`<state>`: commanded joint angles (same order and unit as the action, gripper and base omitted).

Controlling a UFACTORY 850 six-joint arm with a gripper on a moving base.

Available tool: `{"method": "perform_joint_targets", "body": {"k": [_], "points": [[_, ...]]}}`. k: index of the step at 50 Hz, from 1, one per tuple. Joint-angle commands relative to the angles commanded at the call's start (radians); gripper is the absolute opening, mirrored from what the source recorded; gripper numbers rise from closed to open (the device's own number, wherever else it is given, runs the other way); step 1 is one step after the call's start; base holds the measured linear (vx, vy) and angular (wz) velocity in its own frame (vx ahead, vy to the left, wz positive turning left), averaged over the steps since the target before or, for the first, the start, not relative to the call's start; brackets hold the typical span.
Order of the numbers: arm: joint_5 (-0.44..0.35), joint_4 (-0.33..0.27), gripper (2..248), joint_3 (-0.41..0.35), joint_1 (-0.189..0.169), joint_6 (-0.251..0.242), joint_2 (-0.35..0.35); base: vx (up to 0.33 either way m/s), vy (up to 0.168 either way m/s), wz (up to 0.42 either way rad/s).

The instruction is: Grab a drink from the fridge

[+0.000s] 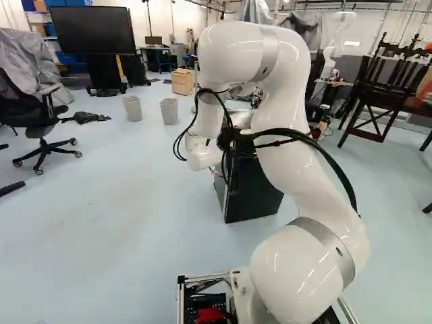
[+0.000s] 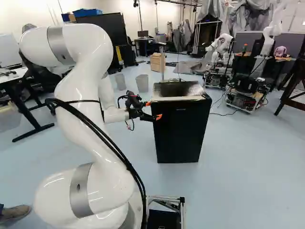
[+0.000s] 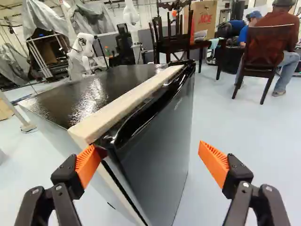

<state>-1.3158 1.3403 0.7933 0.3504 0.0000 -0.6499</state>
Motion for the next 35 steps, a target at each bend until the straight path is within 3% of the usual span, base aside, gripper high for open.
{"method": "perform_joint_targets", "body": {"k": [35], "points": [[0.000, 0.068, 247, -0.092, -0.033, 0.000, 0.048, 0.000, 0.000, -0.002]]}}
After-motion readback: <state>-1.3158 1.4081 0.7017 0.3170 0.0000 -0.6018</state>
